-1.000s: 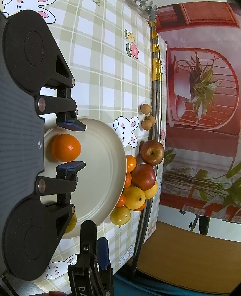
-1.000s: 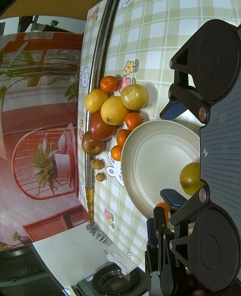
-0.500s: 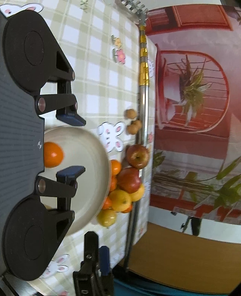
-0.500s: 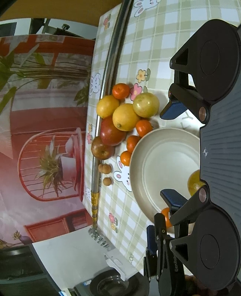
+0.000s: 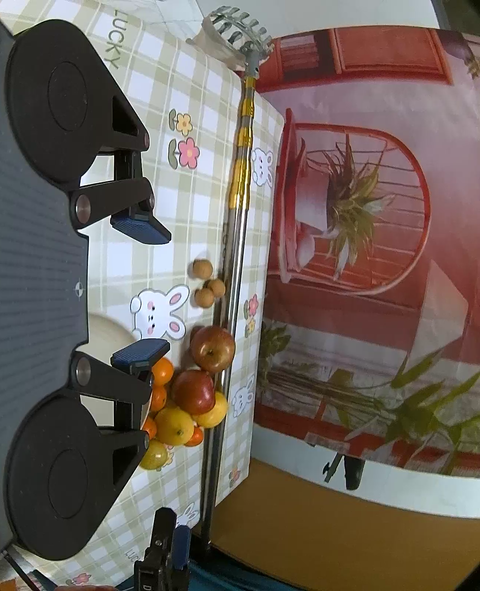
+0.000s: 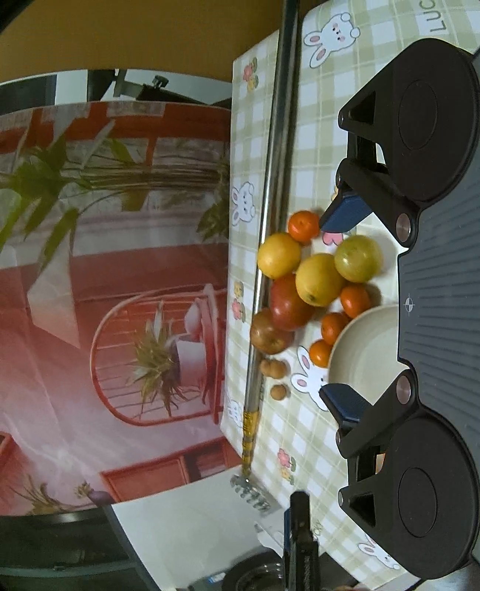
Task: Organize fruits
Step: 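Grasp a brown longan with the left tool while the right tool moves toward a lemon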
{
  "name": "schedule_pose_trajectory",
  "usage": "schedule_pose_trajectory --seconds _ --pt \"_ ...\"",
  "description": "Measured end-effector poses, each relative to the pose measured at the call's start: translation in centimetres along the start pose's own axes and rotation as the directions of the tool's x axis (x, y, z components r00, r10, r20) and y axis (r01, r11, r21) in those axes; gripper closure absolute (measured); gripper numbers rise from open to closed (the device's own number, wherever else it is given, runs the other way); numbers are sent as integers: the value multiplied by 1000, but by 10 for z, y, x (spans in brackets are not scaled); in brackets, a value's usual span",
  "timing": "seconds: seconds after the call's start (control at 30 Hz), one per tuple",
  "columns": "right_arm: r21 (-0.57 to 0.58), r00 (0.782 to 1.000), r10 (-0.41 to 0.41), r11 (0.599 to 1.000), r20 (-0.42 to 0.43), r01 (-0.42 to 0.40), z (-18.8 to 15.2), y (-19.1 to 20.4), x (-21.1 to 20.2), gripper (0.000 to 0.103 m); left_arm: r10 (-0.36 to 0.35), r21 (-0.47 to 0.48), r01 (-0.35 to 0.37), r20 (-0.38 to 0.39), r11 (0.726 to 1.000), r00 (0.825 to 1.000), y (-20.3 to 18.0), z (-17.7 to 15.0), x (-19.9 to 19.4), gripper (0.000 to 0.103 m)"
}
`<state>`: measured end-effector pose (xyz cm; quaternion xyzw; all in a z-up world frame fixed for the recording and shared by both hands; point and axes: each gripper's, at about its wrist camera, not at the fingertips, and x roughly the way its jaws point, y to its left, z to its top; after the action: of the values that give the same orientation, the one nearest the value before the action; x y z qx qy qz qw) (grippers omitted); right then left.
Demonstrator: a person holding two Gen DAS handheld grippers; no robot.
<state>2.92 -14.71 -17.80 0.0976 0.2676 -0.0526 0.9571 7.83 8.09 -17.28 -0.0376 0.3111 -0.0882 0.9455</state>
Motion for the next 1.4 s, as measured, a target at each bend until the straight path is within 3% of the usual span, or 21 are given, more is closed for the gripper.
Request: schedule_pose_trajectory --seconds 0.2,0.3,0.5,0.6,0.73,0.87,1.1,1.4 --pt "1 1000 -16 1000 -17 16 6 -7 13 16 17 -5 -17 -23 1000 1000 14 14 7 41" --pt "6 1000 -17 1000 -19 17 9 -11 22 16 6 -5 -6 -22 1000 1000 15 21 14 33" --pt "5 1000 -26 1000 -17 26 14 -16 38 16 6 45 -4 -43 999 999 7 28 46 32" --pt "4 999 -30 1000 -21 30 15 -19 45 19 4 48 -1 -58 999 998 6 32 68 35" --pt "10 998 -56 998 -33 57 14 -26 53 23 9 94 -1 -85 996 996 0 38 101 49" --pt "44 996 -75 996 -45 77 13 -36 61 31 4 102 7 -106 995 994 2 43 128 53" --pt "90 995 -78 992 -66 84 8 -50 71 31 24 50 -16 -153 999 988 18 38 172 54" --pt "115 994 -74 990 -78 82 5 -57 78 31 24 14 -22 -170 1000 985 22 38 194 57"
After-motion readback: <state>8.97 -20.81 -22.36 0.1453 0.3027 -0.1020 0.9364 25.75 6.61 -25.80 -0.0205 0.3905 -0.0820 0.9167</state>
